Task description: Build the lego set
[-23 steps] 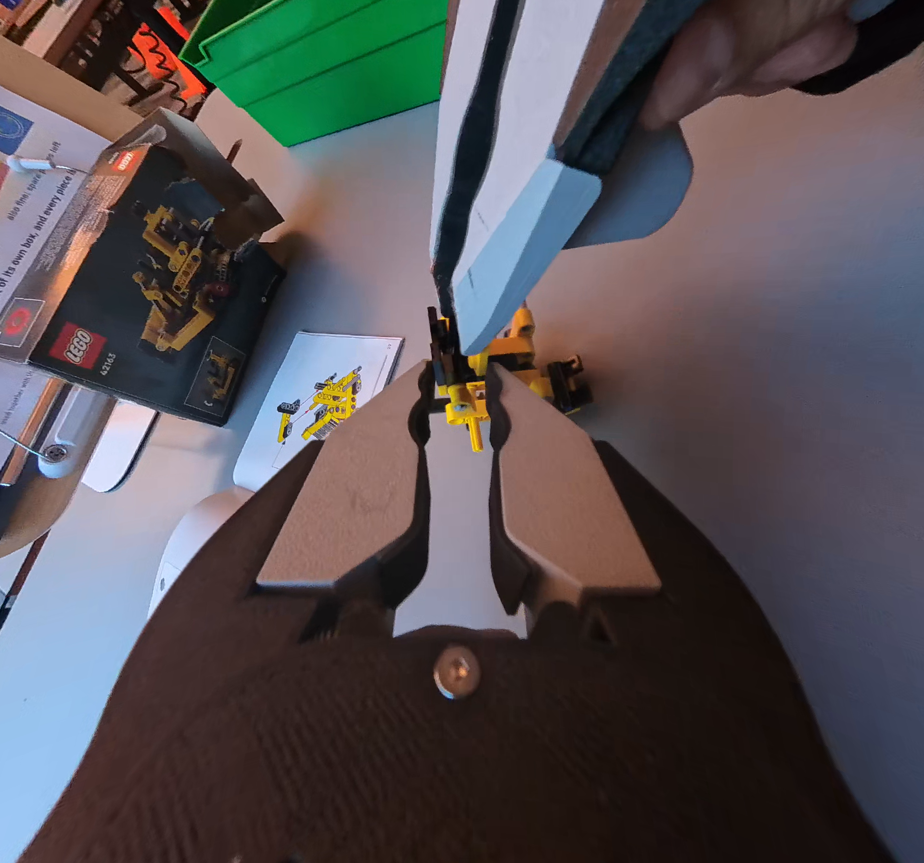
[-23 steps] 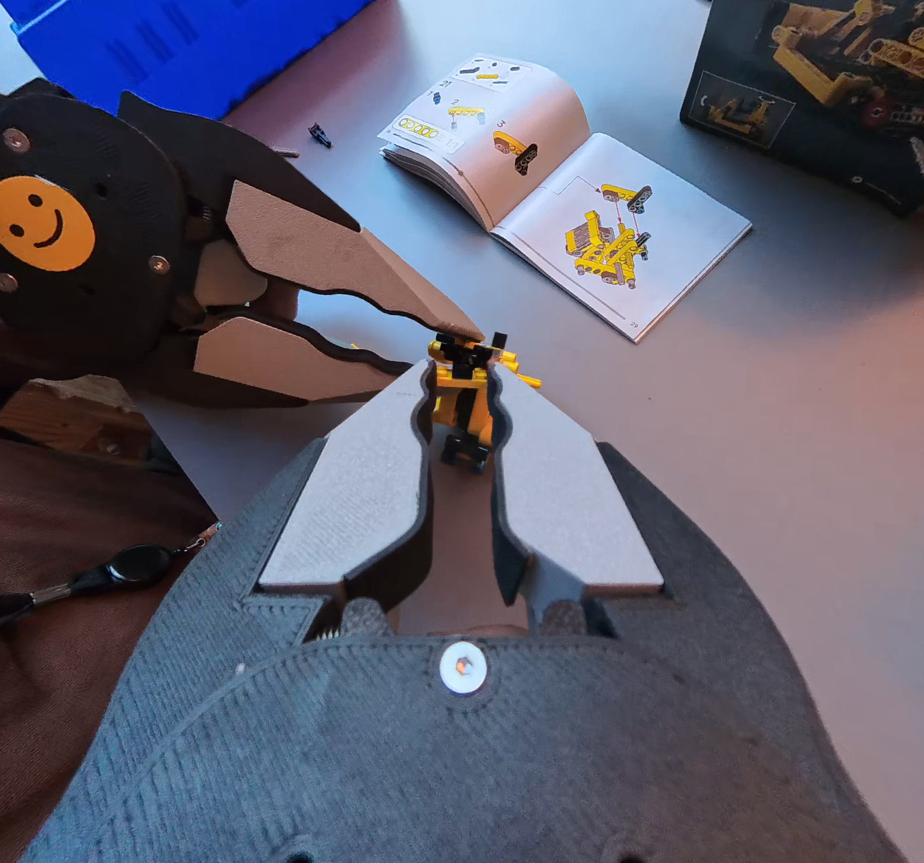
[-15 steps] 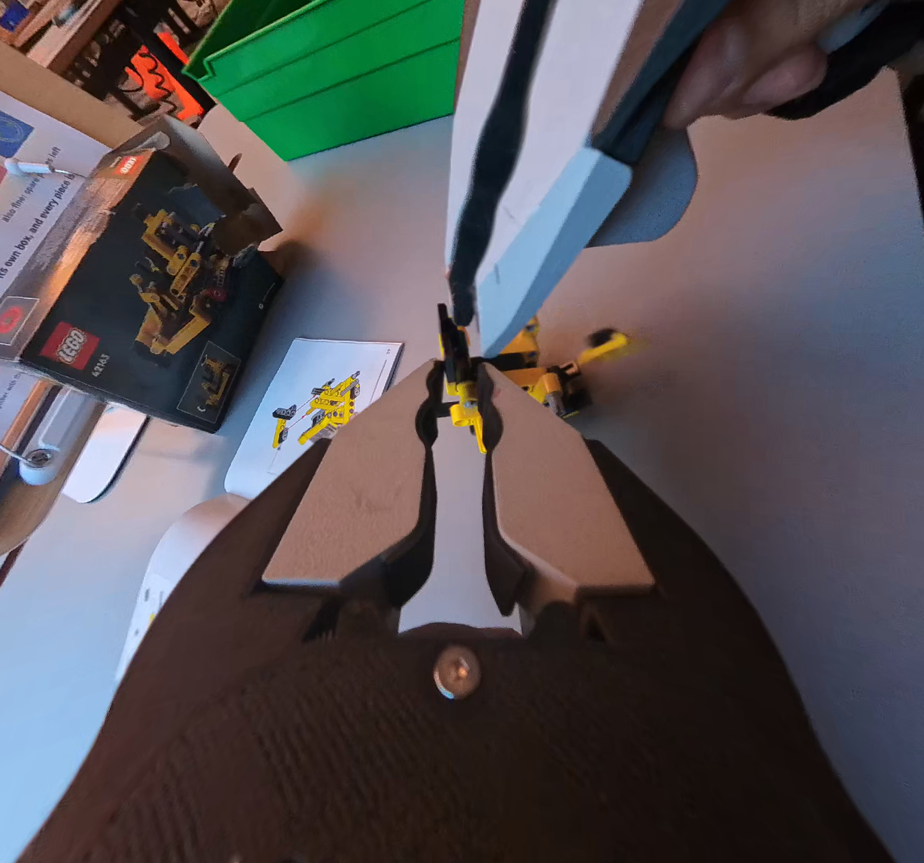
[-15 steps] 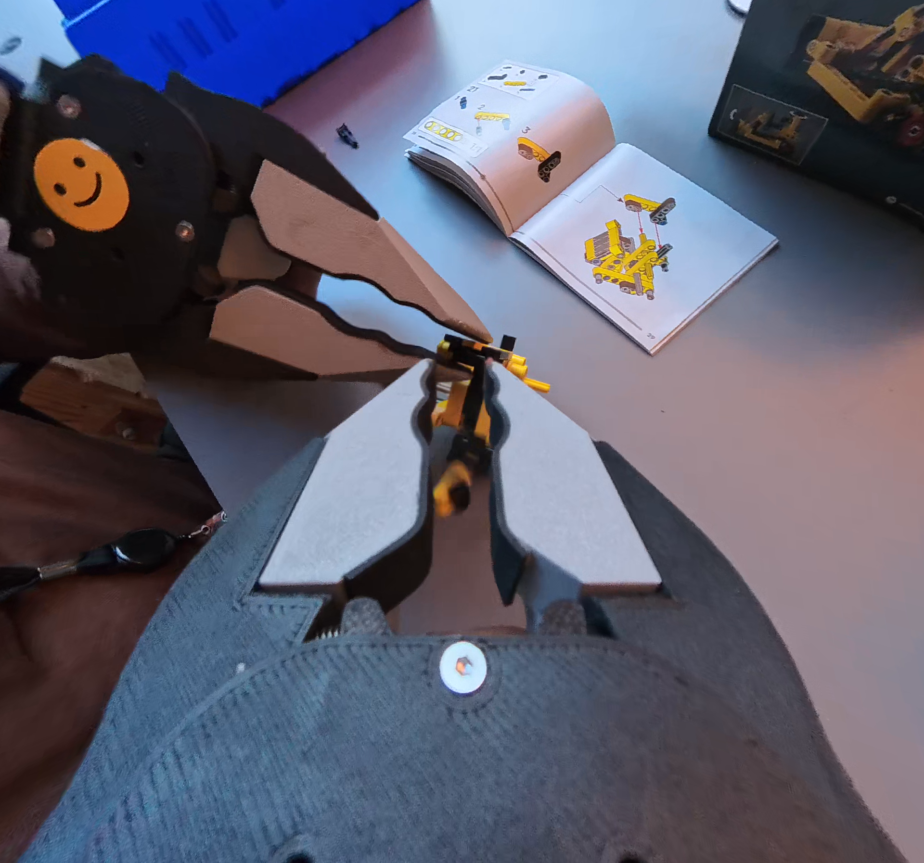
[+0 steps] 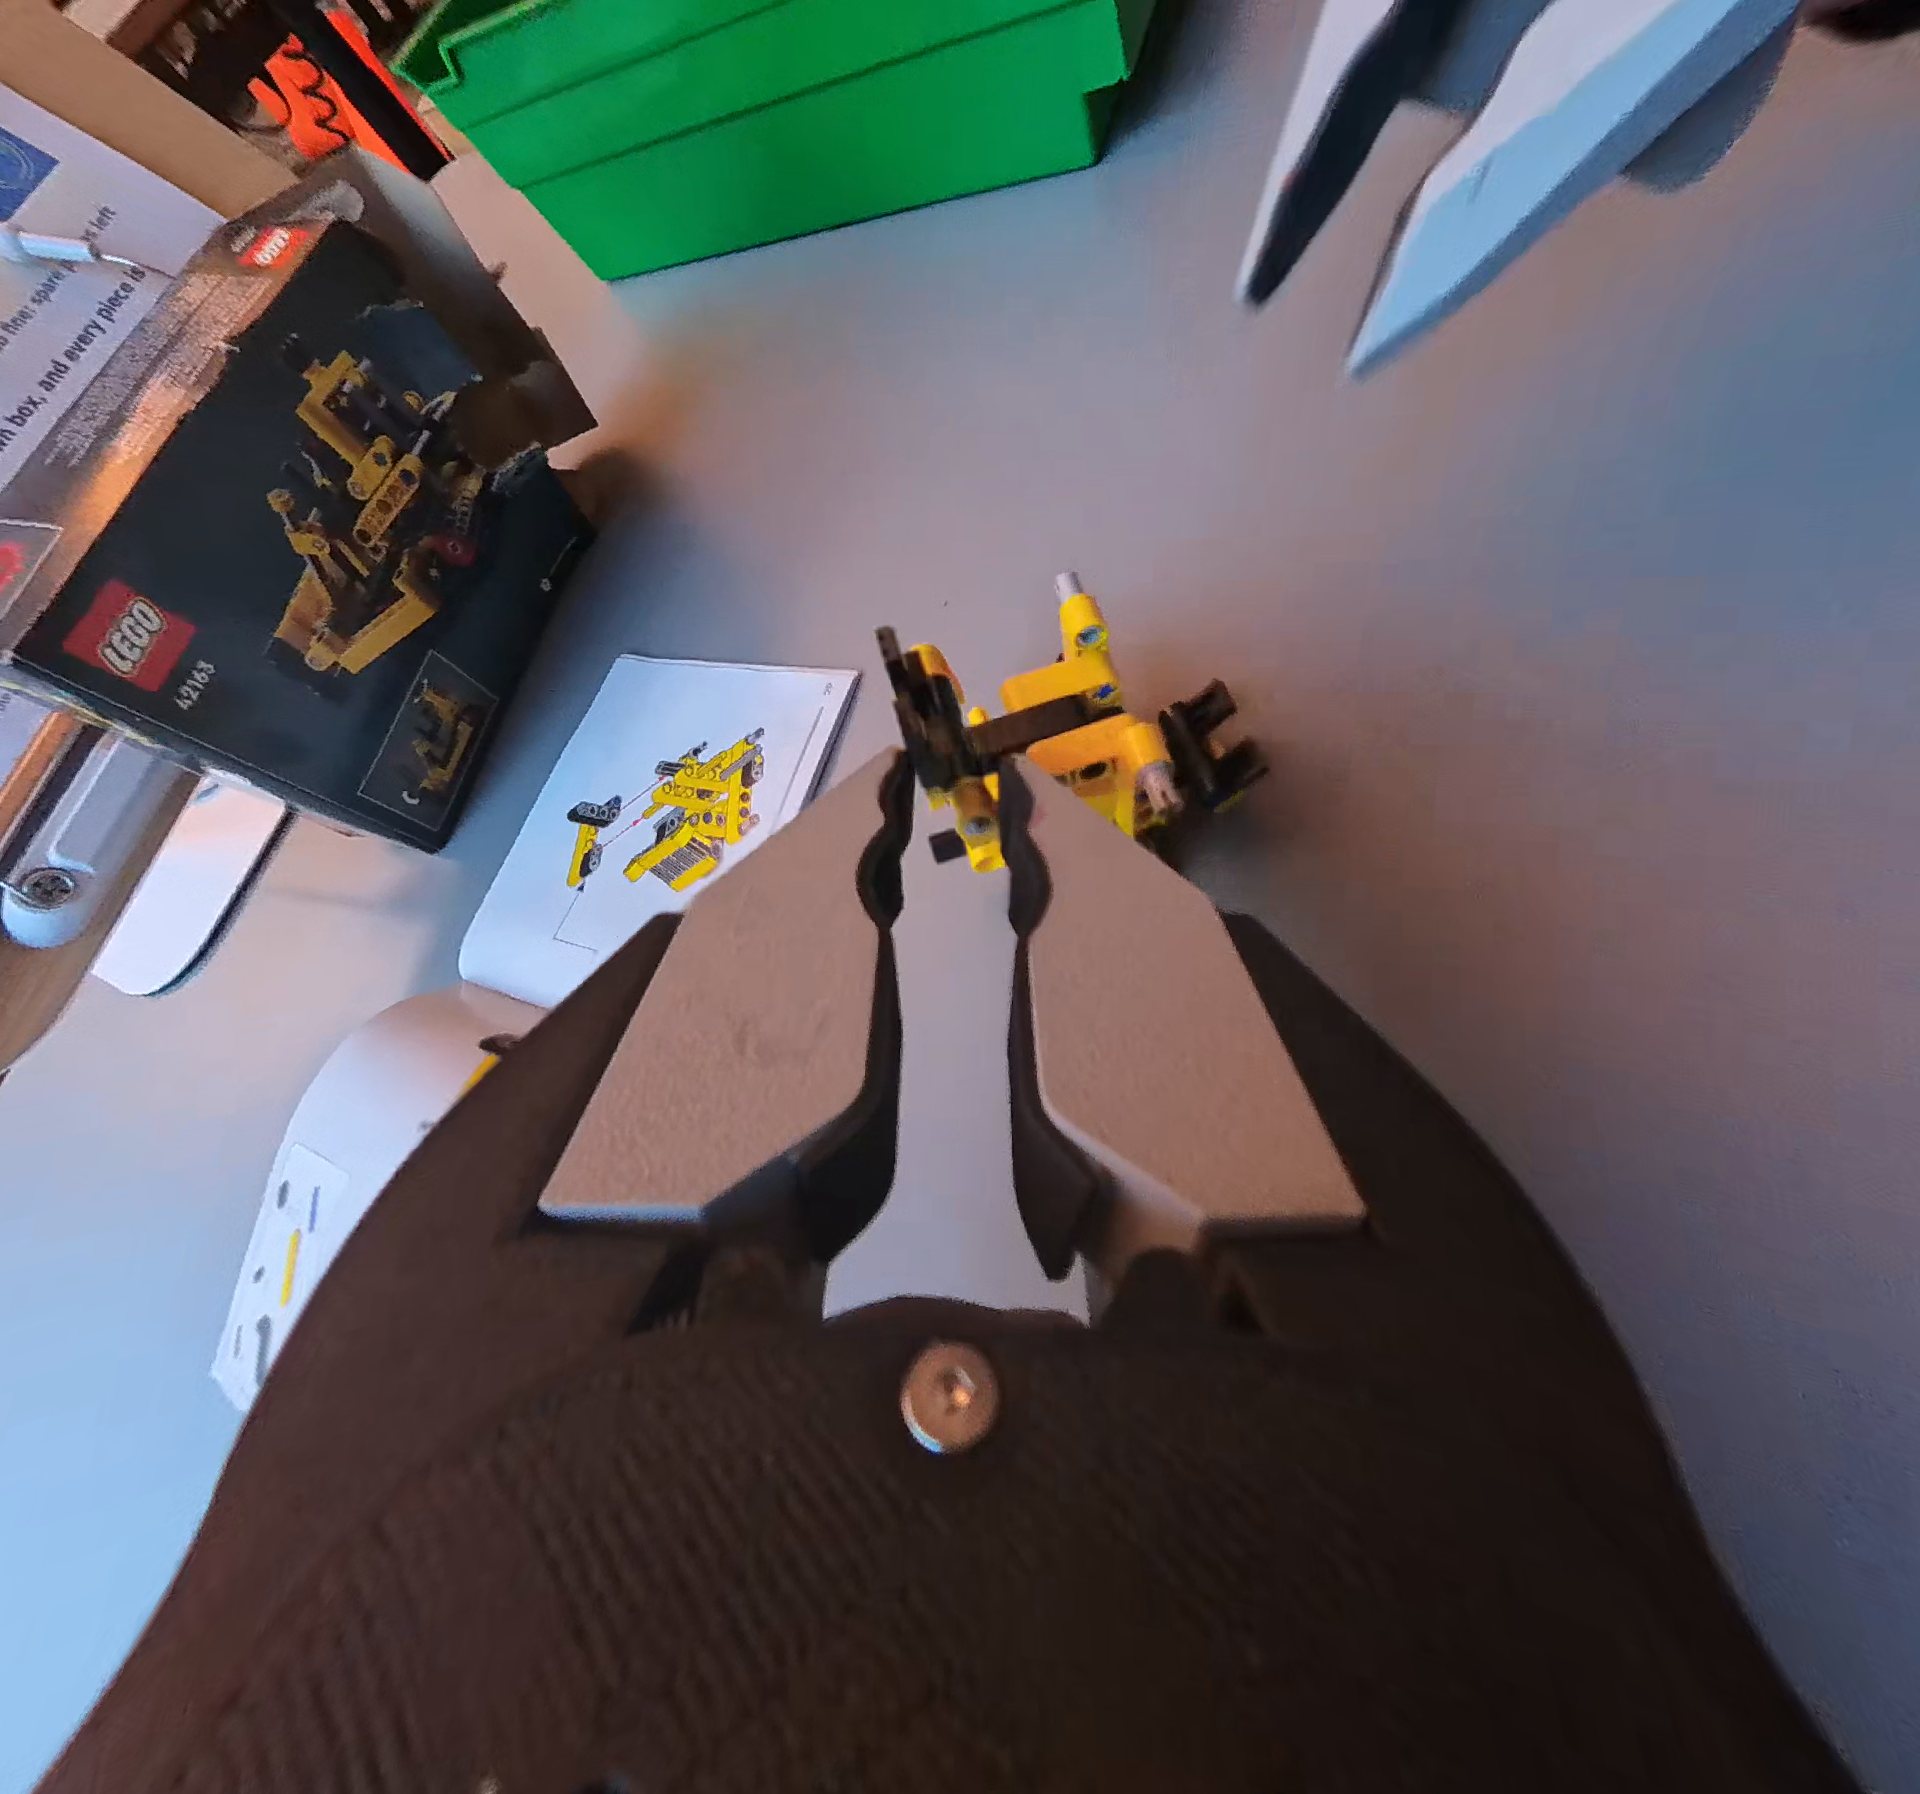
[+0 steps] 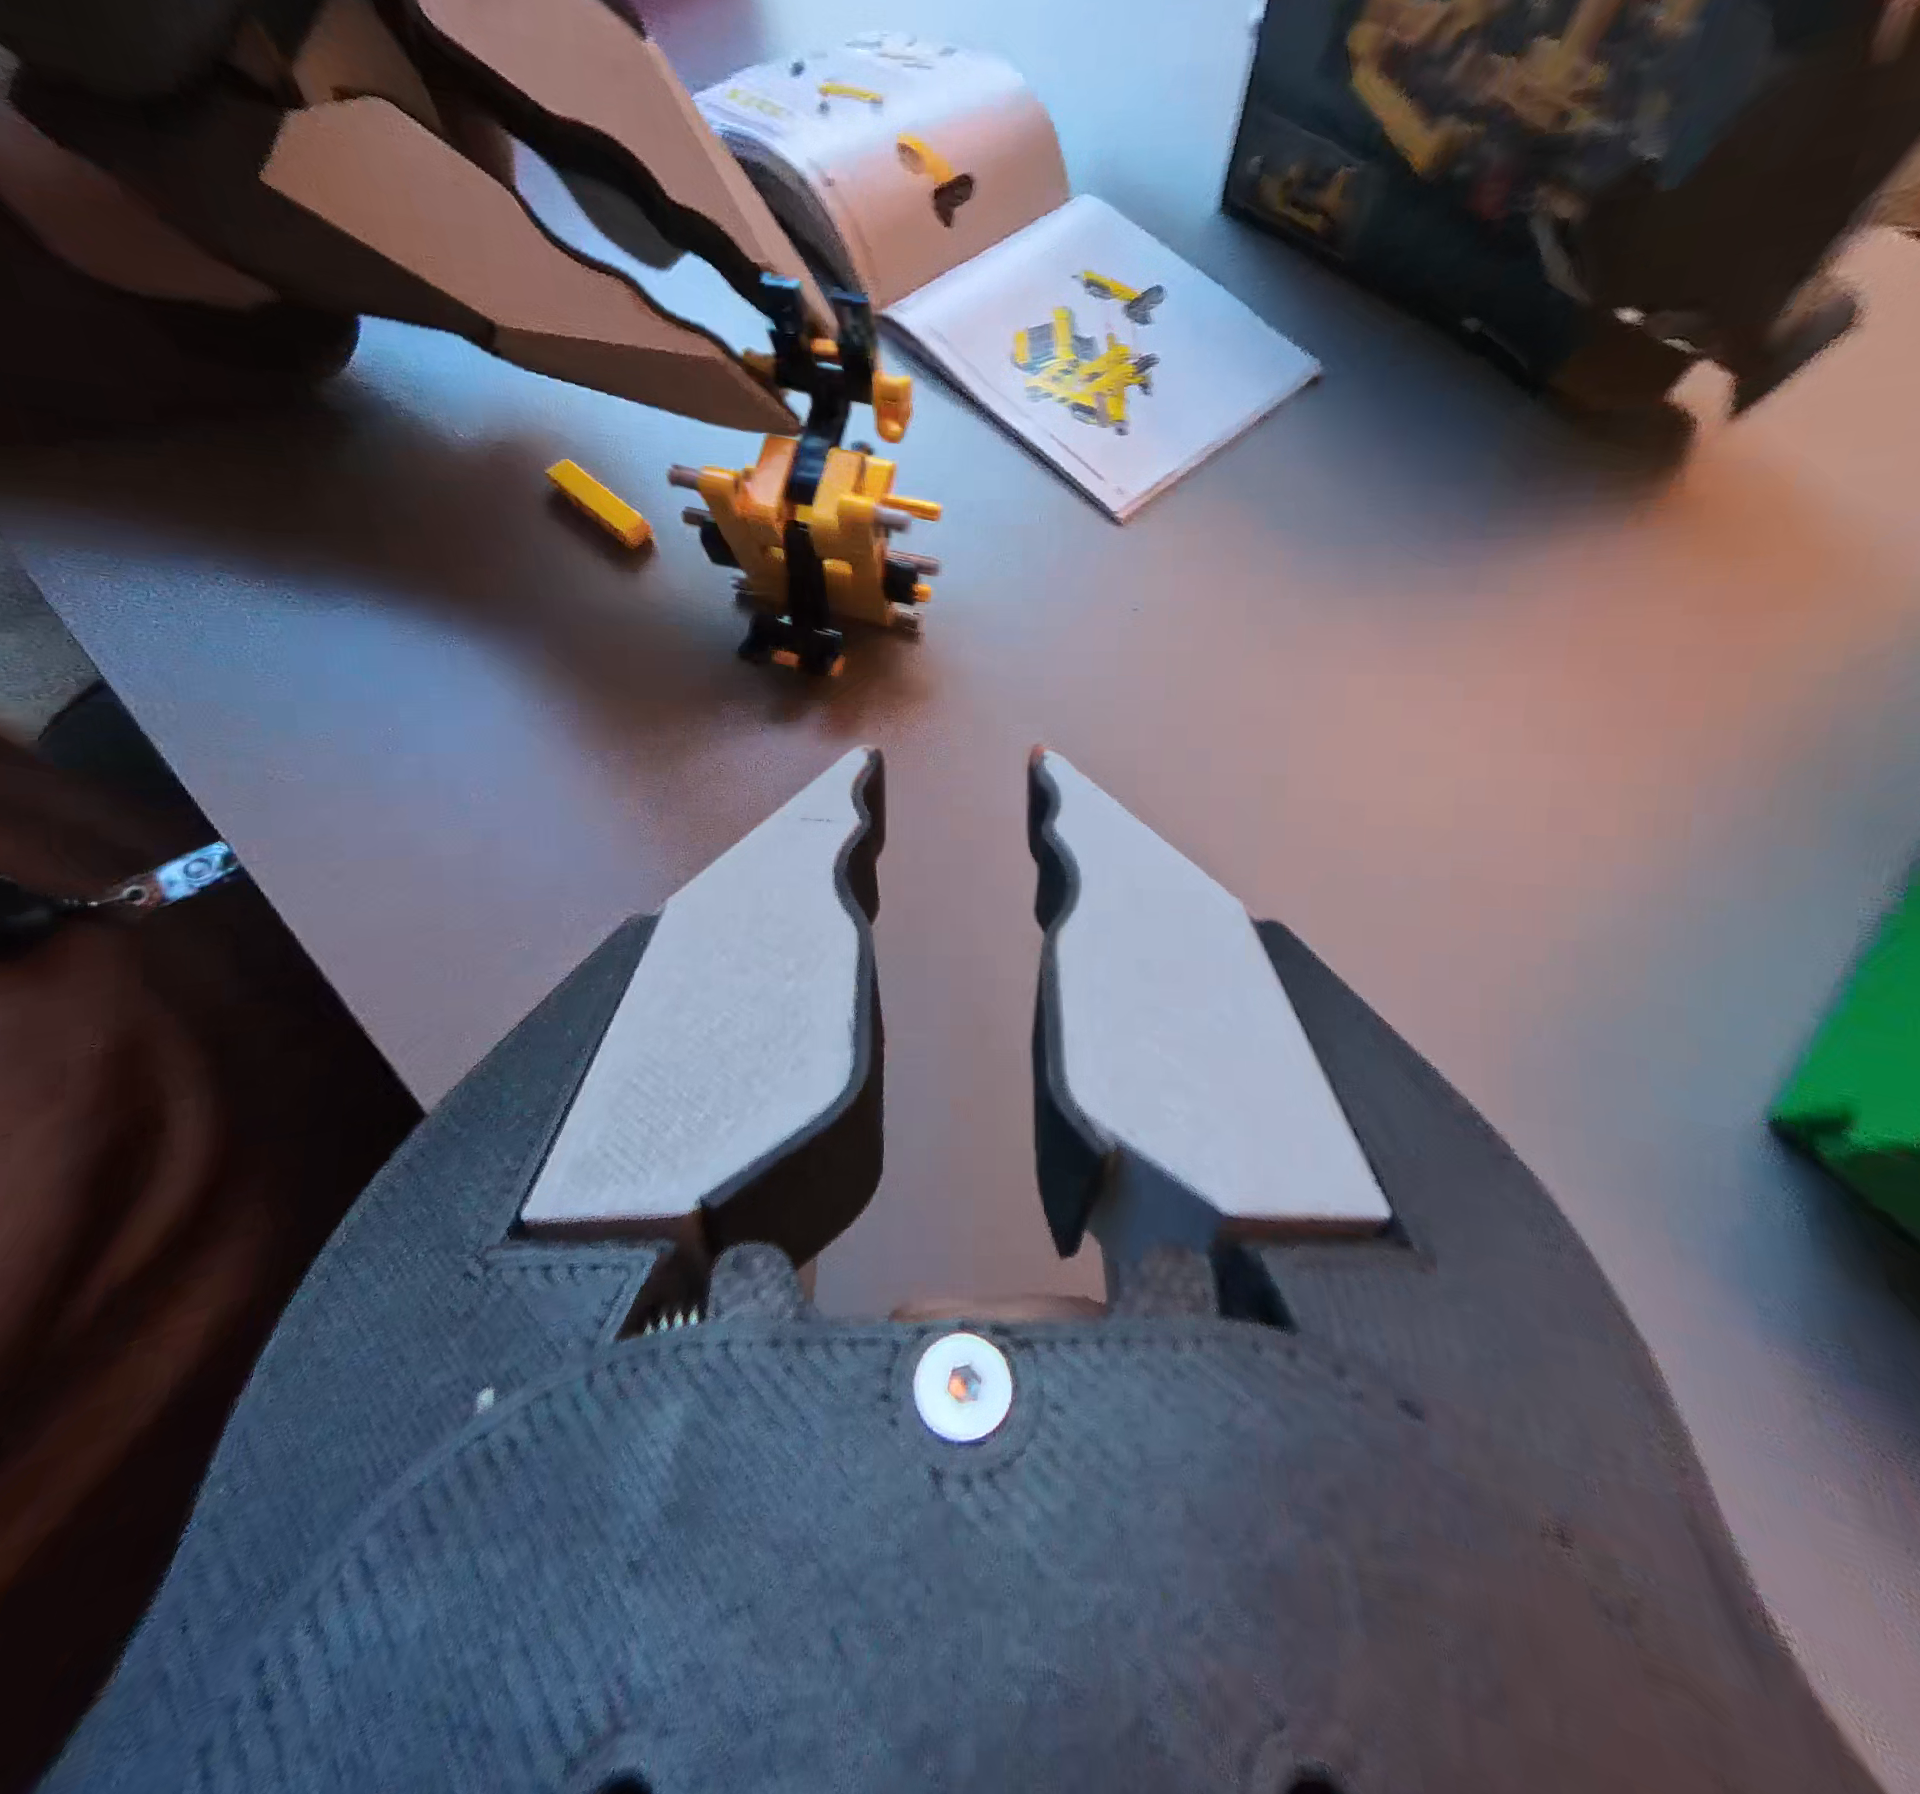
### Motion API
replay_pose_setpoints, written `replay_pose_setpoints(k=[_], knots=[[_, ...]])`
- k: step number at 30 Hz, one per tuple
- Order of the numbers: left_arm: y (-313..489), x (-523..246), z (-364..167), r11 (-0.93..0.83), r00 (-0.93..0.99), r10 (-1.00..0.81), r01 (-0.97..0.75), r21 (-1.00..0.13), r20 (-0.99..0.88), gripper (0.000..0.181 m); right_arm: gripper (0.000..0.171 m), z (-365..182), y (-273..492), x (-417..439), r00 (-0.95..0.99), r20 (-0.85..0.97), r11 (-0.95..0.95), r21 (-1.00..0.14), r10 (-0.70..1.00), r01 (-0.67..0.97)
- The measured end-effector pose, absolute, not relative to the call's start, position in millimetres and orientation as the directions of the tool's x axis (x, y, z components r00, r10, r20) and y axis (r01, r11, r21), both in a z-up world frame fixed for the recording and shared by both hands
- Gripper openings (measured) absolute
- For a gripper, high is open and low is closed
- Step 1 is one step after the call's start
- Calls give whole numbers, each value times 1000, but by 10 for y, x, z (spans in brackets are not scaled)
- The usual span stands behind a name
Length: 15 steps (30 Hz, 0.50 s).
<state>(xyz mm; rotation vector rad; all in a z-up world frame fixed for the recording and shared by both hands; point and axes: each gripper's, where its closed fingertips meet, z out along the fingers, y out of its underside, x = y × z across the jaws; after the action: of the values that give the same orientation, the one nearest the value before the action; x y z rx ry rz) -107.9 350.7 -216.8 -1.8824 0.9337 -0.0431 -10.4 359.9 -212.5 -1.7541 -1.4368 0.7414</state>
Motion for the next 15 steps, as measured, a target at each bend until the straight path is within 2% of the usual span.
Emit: replay_pose_setpoints(k=[6, 12, 15], knots=[[3517, -1093, -2252, -242, 714, -633, -548, -801, -298, 13, 36, -2044, 3627, 604, 310, -5, -155, -875, 951, 459], [3513, -1096, -2291, -252, 717, -644, -529, -810, -268, 14, 33, -2322, 3513, 1249, 401, 27, -135, -918, 916, 372], [3512, -1066, -2292, -241, 717, -646, -518, -821, -263, 13, 31, -2653, 3466, 1621, 432, 18, -154, -920, 901, 359]])
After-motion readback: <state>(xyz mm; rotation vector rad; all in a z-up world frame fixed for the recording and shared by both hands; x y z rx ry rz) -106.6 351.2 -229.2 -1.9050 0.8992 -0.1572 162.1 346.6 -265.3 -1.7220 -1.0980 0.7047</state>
